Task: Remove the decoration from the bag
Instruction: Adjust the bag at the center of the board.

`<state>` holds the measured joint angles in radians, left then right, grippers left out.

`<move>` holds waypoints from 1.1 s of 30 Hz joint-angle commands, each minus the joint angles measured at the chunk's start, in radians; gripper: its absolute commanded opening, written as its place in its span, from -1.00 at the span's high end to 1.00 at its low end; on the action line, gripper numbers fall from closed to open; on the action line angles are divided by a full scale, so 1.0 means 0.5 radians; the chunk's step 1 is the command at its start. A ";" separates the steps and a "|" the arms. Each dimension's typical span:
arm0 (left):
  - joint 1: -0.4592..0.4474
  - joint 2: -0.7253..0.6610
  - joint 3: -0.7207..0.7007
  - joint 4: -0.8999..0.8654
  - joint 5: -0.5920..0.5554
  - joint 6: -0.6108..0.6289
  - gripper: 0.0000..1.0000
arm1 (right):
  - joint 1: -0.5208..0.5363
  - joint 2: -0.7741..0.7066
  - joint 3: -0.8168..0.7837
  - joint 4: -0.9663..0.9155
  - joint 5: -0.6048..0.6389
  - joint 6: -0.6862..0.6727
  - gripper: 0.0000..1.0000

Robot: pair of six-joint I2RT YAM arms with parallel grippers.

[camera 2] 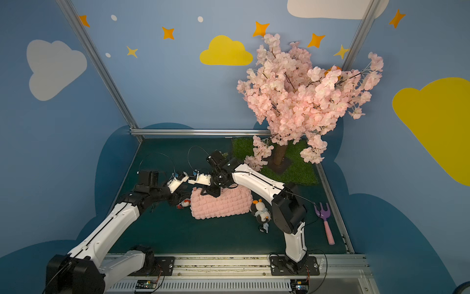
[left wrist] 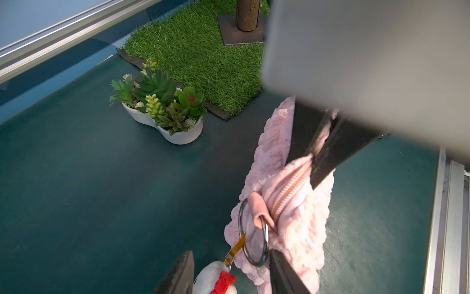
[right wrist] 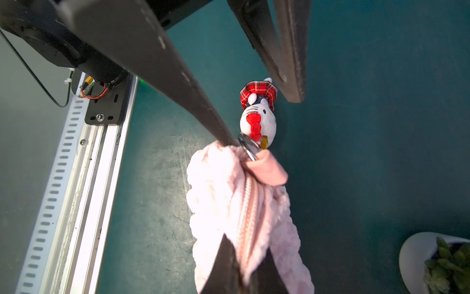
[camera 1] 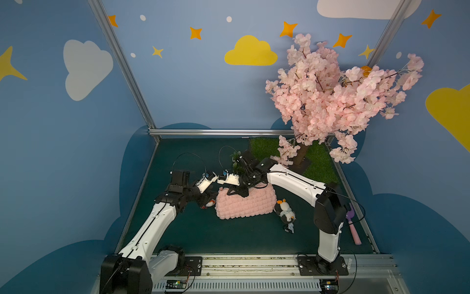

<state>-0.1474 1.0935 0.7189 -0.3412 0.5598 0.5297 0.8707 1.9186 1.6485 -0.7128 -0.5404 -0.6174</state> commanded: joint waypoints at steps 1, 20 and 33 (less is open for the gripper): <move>-0.035 0.044 -0.070 0.103 0.068 0.001 0.06 | 0.022 -0.108 -0.038 0.098 -0.099 0.029 1.00; -0.187 0.079 -0.055 0.092 0.237 0.008 0.31 | 0.030 -0.122 -0.079 0.103 -0.068 -0.004 1.00; -0.217 0.035 0.056 -0.167 0.086 0.151 0.96 | 0.017 -0.131 -0.100 0.129 0.086 0.046 1.00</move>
<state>-0.2268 1.1530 0.7105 -0.3584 0.5686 0.5003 0.8886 1.8782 1.6039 -0.7143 -0.5568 -0.6598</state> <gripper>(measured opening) 0.075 0.077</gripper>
